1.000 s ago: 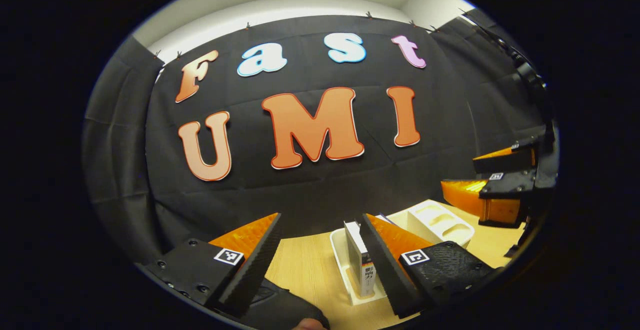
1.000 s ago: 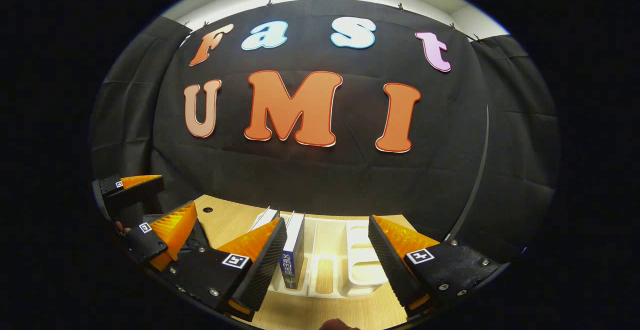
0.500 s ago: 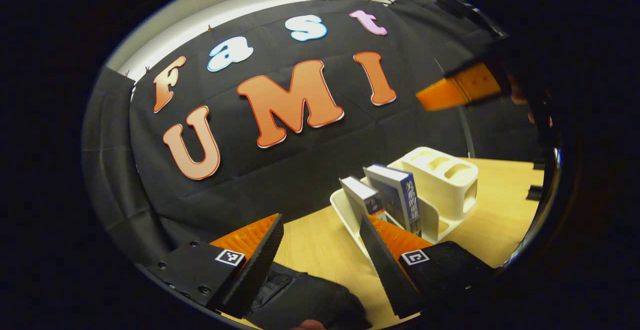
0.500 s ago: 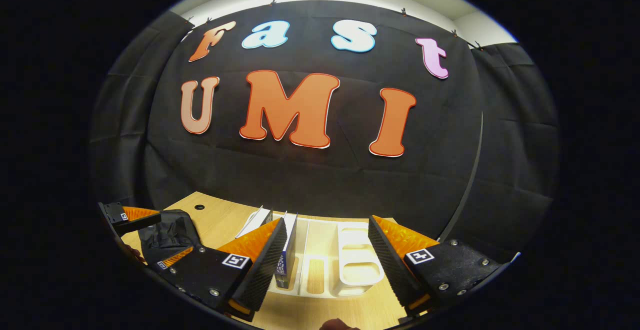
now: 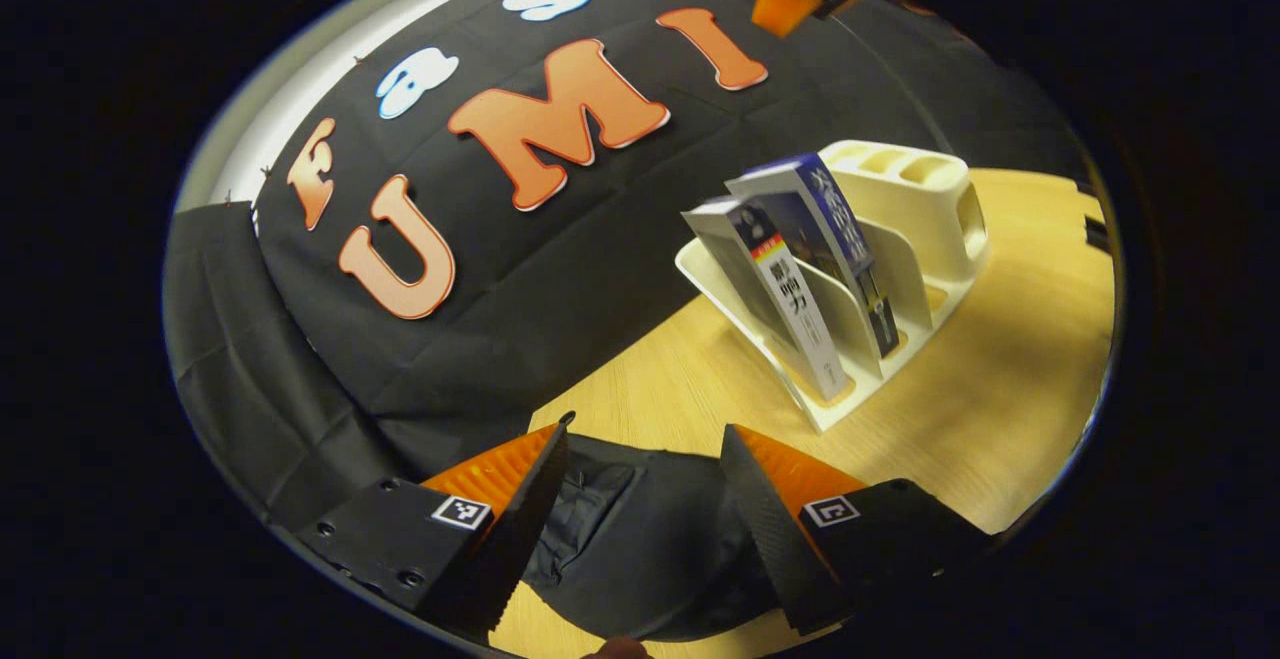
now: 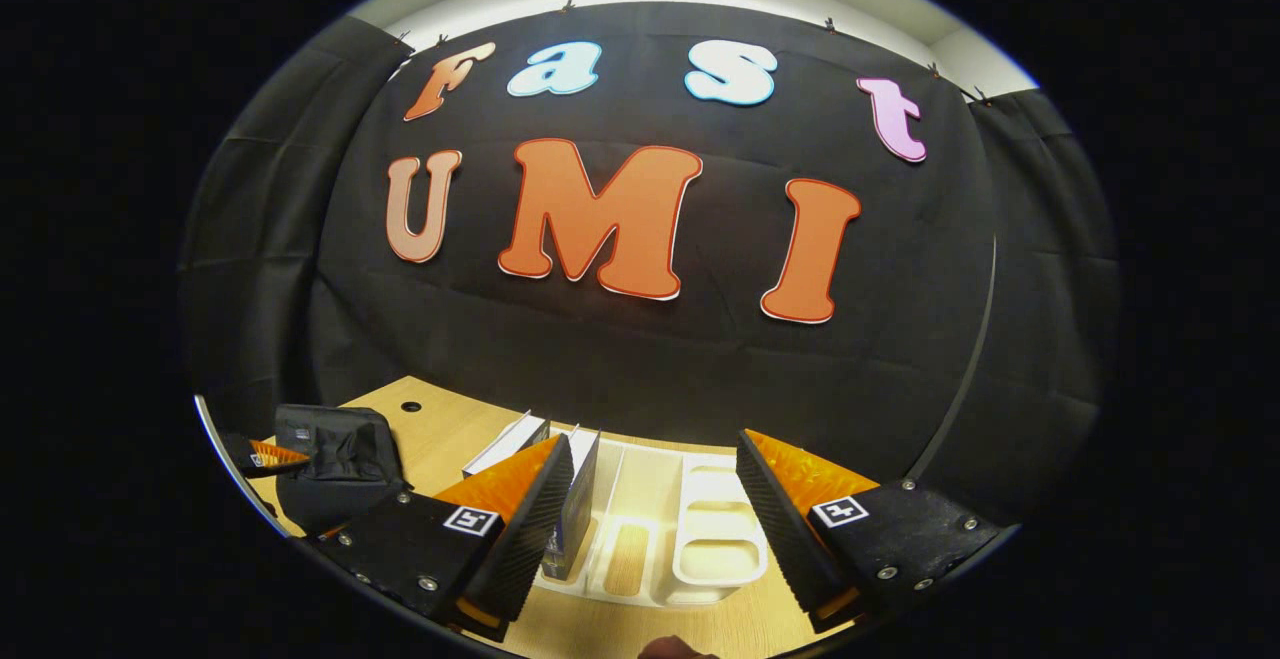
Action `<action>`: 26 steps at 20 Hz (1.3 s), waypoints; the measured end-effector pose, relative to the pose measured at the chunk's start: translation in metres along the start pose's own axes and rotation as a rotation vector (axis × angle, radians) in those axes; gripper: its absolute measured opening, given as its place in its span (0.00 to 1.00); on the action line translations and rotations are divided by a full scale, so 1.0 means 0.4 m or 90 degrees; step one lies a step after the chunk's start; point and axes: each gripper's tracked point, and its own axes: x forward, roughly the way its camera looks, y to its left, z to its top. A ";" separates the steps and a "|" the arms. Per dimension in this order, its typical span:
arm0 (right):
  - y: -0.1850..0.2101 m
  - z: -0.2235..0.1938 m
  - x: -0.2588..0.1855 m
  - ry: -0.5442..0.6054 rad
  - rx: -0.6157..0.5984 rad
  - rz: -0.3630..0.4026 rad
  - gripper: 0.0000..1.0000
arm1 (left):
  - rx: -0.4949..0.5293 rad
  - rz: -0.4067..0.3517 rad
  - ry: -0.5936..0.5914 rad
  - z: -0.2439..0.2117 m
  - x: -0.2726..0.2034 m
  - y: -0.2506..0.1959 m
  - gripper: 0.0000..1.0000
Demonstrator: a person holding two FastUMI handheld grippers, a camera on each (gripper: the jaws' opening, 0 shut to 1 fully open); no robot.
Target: Open the schoolbag, grab two books from the bookshelf and put them into the schoolbag.
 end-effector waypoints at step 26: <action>-0.074 -0.058 0.008 0.011 0.029 0.027 0.98 | 0.173 0.036 0.217 -0.293 0.060 -0.007 0.94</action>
